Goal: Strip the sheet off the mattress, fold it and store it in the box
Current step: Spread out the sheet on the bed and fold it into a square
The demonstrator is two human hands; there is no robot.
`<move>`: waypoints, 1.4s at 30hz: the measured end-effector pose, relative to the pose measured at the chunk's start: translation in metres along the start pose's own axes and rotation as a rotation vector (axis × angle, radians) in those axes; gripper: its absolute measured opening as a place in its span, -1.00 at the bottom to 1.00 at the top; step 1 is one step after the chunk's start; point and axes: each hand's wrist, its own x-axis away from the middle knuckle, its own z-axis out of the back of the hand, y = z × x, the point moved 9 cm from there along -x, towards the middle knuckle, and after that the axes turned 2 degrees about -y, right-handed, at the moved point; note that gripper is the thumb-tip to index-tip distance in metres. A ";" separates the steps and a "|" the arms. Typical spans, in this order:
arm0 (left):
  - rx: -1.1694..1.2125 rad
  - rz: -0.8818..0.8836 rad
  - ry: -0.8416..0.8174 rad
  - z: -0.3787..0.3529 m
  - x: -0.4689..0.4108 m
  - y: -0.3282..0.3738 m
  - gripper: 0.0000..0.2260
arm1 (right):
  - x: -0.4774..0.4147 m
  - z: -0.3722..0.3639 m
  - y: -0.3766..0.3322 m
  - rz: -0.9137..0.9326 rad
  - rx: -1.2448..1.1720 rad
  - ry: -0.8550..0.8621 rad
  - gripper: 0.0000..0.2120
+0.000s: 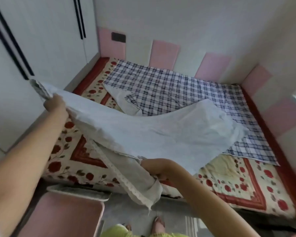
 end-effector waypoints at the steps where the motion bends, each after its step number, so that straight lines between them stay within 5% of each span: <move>1: 0.008 -0.024 0.064 0.022 -0.014 0.005 -0.61 | -0.008 -0.007 -0.006 0.008 0.012 -0.056 -0.79; 3: -0.037 -0.066 0.153 0.084 -0.038 0.008 -0.59 | -0.036 -0.050 -0.031 0.012 0.089 -0.176 -0.88; 6: -0.169 -0.093 0.205 0.136 -0.047 -0.004 -0.58 | -0.080 -0.093 -0.030 -0.026 0.083 -0.228 -0.63; 9: -0.278 -0.046 0.281 0.176 -0.043 -0.032 -0.56 | -0.098 -0.140 -0.022 -0.075 0.026 -0.380 -0.95; 11: -0.317 -0.044 0.321 0.186 -0.040 -0.043 -0.55 | -0.104 -0.154 -0.014 -0.101 0.003 -0.426 -0.88; 13: -0.313 -0.043 0.337 0.188 -0.038 -0.051 -0.53 | -0.113 -0.154 -0.005 -0.104 -0.020 -0.392 -0.72; 16: -0.314 -0.042 0.302 0.173 -0.037 -0.054 -0.55 | -0.114 -0.131 0.006 -0.127 -0.122 -0.318 -0.74; 20: -0.302 -0.093 0.189 0.101 -0.022 -0.057 -0.61 | -0.095 -0.063 0.030 -0.184 -0.332 -0.207 -0.83; 23: -0.314 -0.119 0.074 0.027 -0.006 -0.059 -0.61 | -0.080 -0.004 0.052 -0.150 -0.425 -0.074 -0.53; 28: -0.396 -0.176 0.000 -0.111 0.017 -0.082 -0.63 | -0.106 0.069 0.116 -0.170 -0.574 0.024 -0.54; 29: -0.418 -0.186 -0.011 -0.127 0.023 -0.088 -0.63 | -0.118 0.078 0.126 -0.149 -0.529 0.065 -0.14; 33: -0.497 -0.169 -0.003 -0.197 0.024 -0.144 -0.57 | -0.165 0.112 0.146 -0.075 -0.551 0.084 -0.70; 35: -0.522 -0.164 -0.007 -0.223 0.019 -0.175 -0.56 | -0.186 0.128 0.156 -0.068 -0.572 0.114 -0.77; 38: -0.621 -0.135 -0.013 -0.270 0.005 -0.252 -0.50 | -0.229 0.153 0.176 -0.053 -0.445 -0.013 -0.50; 42: -0.951 -0.205 -0.123 -0.308 0.021 -0.334 -0.45 | -0.256 0.150 0.198 0.016 -0.226 -0.325 -0.44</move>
